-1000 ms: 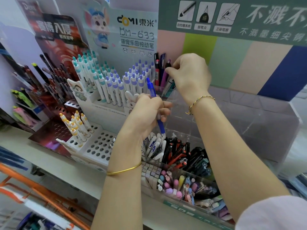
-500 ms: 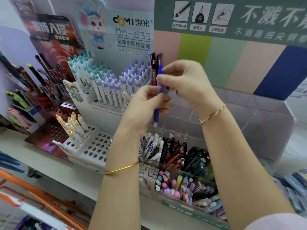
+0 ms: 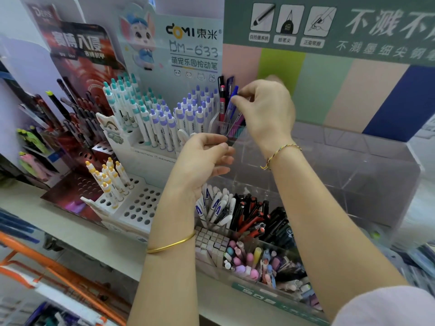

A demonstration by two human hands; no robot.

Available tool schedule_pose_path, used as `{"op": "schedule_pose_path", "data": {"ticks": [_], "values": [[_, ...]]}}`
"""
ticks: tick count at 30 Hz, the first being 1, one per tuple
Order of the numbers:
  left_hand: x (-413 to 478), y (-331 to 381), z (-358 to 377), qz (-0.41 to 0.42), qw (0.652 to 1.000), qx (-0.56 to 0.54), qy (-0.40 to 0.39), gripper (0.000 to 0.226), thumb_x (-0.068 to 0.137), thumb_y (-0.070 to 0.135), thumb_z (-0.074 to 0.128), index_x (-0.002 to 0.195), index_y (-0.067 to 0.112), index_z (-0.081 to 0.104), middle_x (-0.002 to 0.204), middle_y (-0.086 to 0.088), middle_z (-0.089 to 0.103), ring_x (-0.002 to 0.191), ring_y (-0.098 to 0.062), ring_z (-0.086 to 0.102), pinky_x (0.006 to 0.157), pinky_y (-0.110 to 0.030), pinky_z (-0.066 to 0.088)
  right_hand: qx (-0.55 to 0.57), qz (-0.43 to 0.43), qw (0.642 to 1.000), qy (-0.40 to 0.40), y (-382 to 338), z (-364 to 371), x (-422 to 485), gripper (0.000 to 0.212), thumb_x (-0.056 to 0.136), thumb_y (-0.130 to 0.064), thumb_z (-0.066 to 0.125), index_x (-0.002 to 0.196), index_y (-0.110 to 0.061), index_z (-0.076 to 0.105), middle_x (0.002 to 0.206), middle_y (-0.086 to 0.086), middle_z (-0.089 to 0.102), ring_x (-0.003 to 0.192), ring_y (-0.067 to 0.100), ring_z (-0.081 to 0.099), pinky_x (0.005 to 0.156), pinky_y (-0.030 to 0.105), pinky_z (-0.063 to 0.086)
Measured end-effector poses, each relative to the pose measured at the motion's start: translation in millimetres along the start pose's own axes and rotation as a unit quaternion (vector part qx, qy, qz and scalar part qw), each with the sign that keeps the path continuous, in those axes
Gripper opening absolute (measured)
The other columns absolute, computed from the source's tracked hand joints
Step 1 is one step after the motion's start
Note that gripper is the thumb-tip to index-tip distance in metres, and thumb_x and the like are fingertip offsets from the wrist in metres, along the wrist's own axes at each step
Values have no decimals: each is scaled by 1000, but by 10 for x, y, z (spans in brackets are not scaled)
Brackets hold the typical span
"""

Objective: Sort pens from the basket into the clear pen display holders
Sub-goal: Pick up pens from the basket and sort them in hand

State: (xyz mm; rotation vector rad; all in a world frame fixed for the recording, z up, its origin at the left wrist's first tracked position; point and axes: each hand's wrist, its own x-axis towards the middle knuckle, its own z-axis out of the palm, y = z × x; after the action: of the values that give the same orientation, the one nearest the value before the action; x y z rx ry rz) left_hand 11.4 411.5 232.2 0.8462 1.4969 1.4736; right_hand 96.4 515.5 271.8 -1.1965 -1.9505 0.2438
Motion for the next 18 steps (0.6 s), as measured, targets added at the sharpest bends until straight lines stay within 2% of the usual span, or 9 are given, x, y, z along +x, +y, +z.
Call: {"op": "schedule_pose_path", "data": {"ticks": [4, 8, 12, 15, 18], "values": [[-13, -1, 1, 0, 1000, 4, 2, 15, 97, 7, 53, 112, 12, 56, 92, -3, 69, 65, -5, 64, 56, -19, 52, -93, 23, 995, -23, -21, 30, -29, 22, 91, -34, 62, 106, -19, 68, 114, 5, 54, 89, 28, 60, 63, 30, 39], [-46, -5, 2, 2, 1000, 2, -1, 17, 98, 7, 53, 114, 11, 56, 93, -3, 69, 65, -4, 64, 56, -19, 53, -131, 12, 991, -26, -31, 3, -108, 25, 95, -33, 56, 110, -16, 64, 117, 8, 49, 83, 29, 55, 62, 31, 34], [-120, -16, -17, 5, 1000, -14, 10, 16, 97, 7, 52, 112, 11, 57, 92, -2, 69, 65, -5, 64, 57, -18, 53, -65, 9, 998, 13, -15, -72, -256, 36, 94, -28, 56, 129, -18, 55, 124, 8, 49, 99, 30, 57, 68, 29, 35], [-253, -47, -84, 9, 999, -32, 35, 15, 97, 7, 53, 109, 13, 59, 91, -1, 70, 66, -5, 64, 57, -19, 52, 20, -16, 999, 39, -120, -111, -449, 26, 93, -23, 57, 118, -19, 60, 112, 4, 54, 94, 22, 56, 68, 27, 36], [-488, -159, -263, 17, 995, -49, 89, 14, 97, 6, 52, 109, 11, 59, 84, -1, 69, 65, -7, 63, 57, -20, 51, 98, -44, 994, -28, -328, -74, -760, 19, 92, -18, 56, 109, -18, 63, 104, 0, 58, 83, 11, 50, 69, 24, 35]]}}
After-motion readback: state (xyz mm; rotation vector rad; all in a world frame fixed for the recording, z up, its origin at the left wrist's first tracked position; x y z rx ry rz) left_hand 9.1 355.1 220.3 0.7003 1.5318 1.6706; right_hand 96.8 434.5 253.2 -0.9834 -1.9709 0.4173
